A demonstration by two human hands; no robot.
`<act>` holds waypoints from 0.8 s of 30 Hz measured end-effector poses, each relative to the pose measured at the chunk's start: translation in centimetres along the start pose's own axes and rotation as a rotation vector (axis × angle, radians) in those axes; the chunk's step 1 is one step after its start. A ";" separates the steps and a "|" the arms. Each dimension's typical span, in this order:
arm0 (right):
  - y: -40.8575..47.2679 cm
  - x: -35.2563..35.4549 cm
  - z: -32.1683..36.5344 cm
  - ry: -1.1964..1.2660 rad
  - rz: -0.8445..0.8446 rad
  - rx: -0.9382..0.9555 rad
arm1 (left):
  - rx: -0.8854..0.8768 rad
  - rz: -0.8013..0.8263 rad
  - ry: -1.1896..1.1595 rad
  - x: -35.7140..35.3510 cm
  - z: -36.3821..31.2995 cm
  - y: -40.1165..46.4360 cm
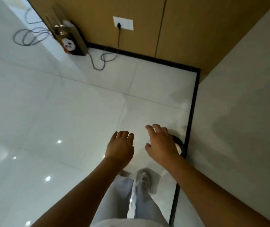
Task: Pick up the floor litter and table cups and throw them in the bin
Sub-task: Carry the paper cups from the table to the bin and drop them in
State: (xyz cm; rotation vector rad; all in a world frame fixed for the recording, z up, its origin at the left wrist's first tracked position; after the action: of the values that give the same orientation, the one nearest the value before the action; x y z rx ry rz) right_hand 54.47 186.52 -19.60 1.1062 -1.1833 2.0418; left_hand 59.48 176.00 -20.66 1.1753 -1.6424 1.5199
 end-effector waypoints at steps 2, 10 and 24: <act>-0.5 1.3 6.5 -0.057 0.027 0.131 | 0.124 -0.057 -0.052 2.4 4.3 -4.3; -5.2 -1.3 32.2 -0.282 0.137 0.542 | 0.597 -0.306 -0.225 6.5 22.8 -24.7; -23.7 -19.8 72.5 -0.473 0.317 1.123 | 1.270 -0.391 -0.429 -4.6 48.1 -65.3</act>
State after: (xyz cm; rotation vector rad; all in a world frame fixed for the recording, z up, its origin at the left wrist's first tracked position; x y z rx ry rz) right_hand 110.87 133.39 -5.45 2.0856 -0.2790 2.8780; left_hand 126.33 133.13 -3.50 2.3994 -0.3854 2.1352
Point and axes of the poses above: each hand's wrist, its own y-axis towards the middle knuckle, its own x-axis out of the back of the hand, z = x × y, the point moved 9 cm from there along y, towards the middle knuckle, and after that the axes turned 1 degree about -y, right-handed, at the moved point
